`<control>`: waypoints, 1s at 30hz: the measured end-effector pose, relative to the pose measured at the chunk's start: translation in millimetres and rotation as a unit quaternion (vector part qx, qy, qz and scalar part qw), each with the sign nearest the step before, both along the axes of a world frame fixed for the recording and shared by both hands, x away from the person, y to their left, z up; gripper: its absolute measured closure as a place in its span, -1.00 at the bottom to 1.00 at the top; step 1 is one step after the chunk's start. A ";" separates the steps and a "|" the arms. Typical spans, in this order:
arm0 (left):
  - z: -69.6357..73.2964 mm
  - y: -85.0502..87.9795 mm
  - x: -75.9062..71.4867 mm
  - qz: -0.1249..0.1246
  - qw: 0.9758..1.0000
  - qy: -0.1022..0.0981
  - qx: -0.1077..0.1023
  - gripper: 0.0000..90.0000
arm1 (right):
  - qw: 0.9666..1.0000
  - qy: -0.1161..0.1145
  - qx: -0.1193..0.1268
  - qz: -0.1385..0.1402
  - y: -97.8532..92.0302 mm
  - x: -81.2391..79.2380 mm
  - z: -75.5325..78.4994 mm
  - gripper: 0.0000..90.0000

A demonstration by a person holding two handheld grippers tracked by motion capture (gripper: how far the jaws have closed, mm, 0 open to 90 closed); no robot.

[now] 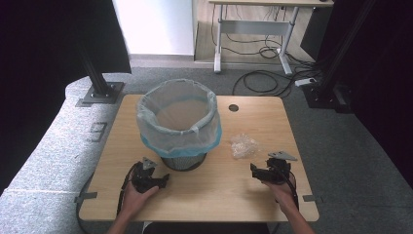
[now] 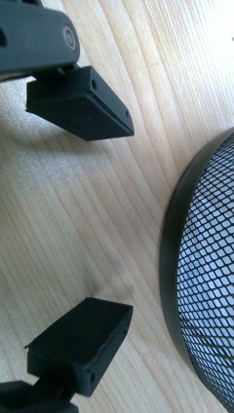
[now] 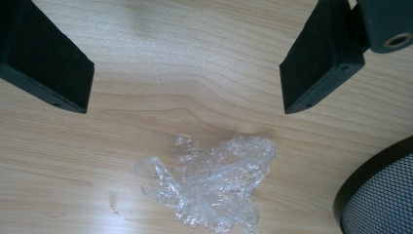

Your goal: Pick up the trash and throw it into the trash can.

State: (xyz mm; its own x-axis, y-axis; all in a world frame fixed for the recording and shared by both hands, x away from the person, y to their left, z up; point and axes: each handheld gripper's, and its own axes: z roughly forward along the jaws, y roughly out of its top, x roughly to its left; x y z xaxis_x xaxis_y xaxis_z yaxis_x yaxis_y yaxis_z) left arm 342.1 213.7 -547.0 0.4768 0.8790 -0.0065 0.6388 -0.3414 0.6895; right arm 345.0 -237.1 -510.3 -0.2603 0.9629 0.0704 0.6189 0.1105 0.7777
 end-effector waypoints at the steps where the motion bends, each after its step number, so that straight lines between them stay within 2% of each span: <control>1: 0.0 0.0 0.0 0.000 1.000 0.000 0.000 -0.66 | 1.000 0.000 0.000 0.000 0.0 0.0 0.0 -0.89; 8: 0.0 0.1 0.3 -0.001 1.000 0.000 0.000 -0.66 | 1.000 0.007 -0.003 -0.005 0.9 4.2 -2.7 -0.86; 19: 0.0 -0.6 2.3 -0.003 1.000 0.001 0.000 -0.68 | 1.000 0.003 -0.003 0.000 4.7 8.0 -1.2 -0.83; 20: -0.1 -0.6 2.2 -0.004 1.000 0.001 0.000 -0.67 | 1.000 -0.003 -0.002 -0.001 4.3 7.4 0.2 -0.82; 27: -0.1 -0.4 0.4 -0.001 1.000 0.000 0.000 -0.67 | 1.000 -0.007 -0.002 -0.005 5.6 7.9 1.0 -0.79; 28: -0.1 -0.4 0.2 -0.001 1.000 0.000 0.000 -0.67 | 1.000 -0.016 0.001 -0.008 5.8 7.2 2.4 -0.76; 30: -0.1 -0.4 0.2 -0.001 1.000 0.000 0.000 -0.67 | 1.000 -0.017 0.010 -0.012 5.7 7.2 3.0 -0.76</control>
